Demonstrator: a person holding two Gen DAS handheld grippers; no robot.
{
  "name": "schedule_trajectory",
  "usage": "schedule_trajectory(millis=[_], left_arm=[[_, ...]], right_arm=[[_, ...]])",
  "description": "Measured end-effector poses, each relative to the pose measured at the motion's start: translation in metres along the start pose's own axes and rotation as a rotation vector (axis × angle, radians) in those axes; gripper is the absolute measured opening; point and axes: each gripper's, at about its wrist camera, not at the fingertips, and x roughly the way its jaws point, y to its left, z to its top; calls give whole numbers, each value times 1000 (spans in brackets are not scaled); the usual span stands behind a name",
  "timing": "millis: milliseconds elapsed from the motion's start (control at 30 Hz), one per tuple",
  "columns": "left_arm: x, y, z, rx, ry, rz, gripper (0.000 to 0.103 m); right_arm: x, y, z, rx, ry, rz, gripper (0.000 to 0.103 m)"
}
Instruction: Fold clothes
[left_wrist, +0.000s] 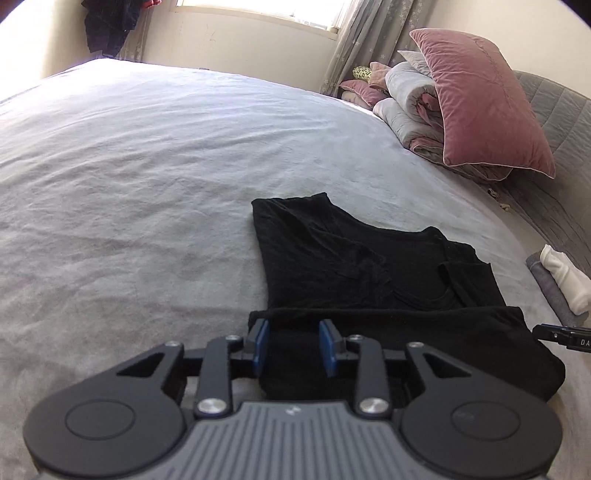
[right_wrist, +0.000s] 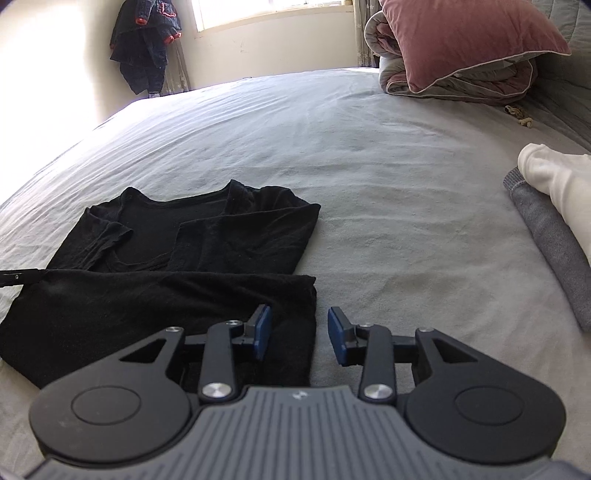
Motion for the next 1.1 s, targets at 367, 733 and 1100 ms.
schedule_trajectory(millis=[367, 733, 1100], left_arm=[[-46, 22, -20, -184, 126, -36, 58], [-12, 28, 8, -65, 74, 59, 57], [67, 17, 78, 113, 48, 125, 57]], right_arm=[[-44, -15, -12, 106, 51, 34, 49], [-44, -3, -1, 77, 61, 38, 49], [45, 15, 66, -47, 71, 42, 49]])
